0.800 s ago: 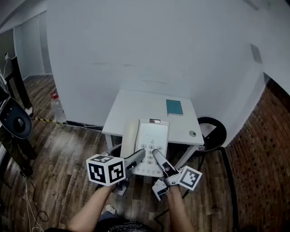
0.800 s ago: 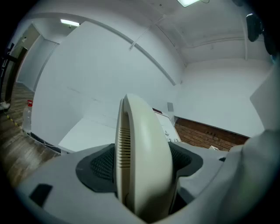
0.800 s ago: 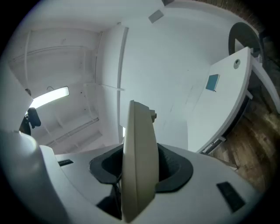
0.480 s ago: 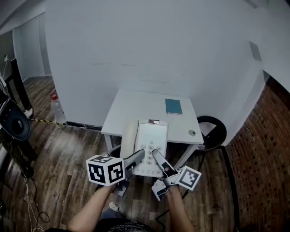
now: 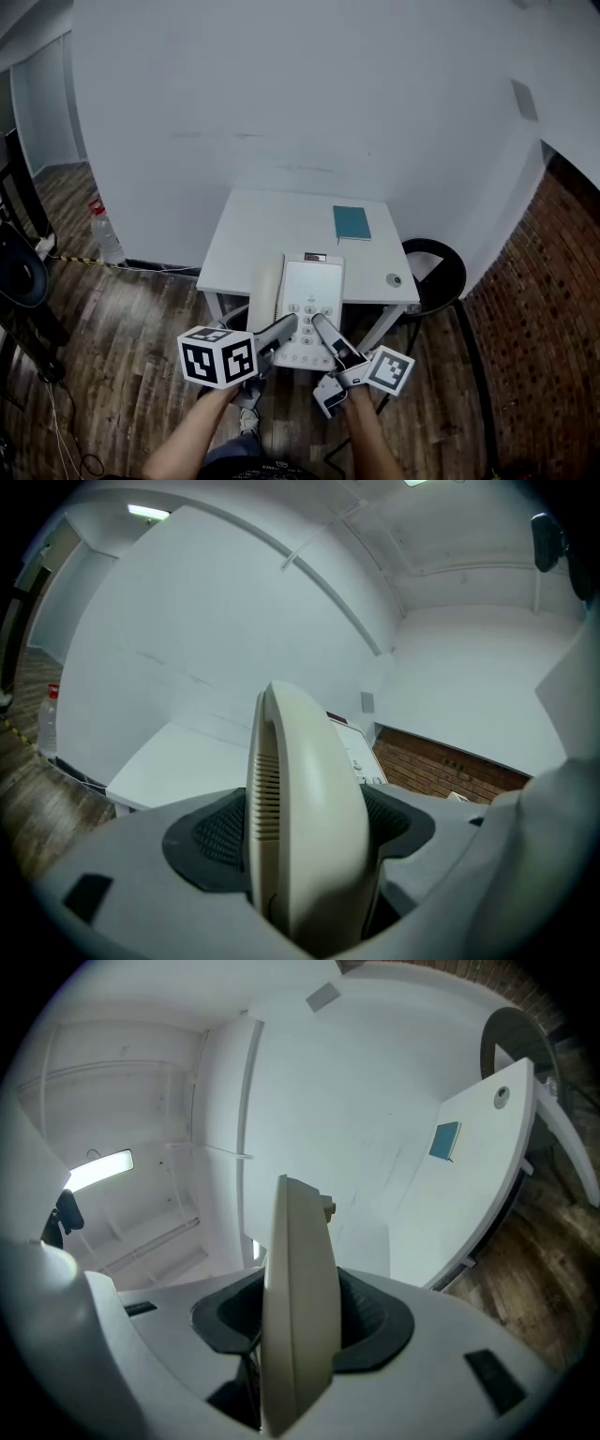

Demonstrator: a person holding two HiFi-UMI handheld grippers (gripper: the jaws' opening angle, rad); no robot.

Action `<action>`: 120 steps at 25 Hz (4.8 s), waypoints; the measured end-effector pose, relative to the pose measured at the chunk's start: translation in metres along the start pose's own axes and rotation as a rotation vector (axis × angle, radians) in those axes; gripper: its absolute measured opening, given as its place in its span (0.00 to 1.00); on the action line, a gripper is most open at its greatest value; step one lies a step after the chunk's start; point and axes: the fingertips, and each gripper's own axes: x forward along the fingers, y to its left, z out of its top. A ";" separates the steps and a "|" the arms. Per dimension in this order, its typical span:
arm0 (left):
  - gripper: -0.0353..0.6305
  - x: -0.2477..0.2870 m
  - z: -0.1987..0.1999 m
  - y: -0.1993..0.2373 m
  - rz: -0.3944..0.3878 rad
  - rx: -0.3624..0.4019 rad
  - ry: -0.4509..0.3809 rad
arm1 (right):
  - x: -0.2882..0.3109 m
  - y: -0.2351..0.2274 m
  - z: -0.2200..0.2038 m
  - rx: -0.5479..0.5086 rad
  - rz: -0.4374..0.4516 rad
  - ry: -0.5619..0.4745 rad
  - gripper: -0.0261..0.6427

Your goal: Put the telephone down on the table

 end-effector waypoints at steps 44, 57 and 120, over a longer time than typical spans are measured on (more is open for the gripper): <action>0.62 0.191 0.110 0.202 -0.054 -0.055 0.089 | 0.227 -0.158 0.099 0.007 -0.120 -0.026 0.32; 0.62 0.319 0.140 0.211 0.038 -0.090 0.051 | 0.262 -0.237 0.211 0.031 -0.091 0.063 0.32; 0.62 0.525 0.062 0.405 0.143 -0.319 0.379 | 0.360 -0.513 0.234 0.307 -0.423 0.147 0.33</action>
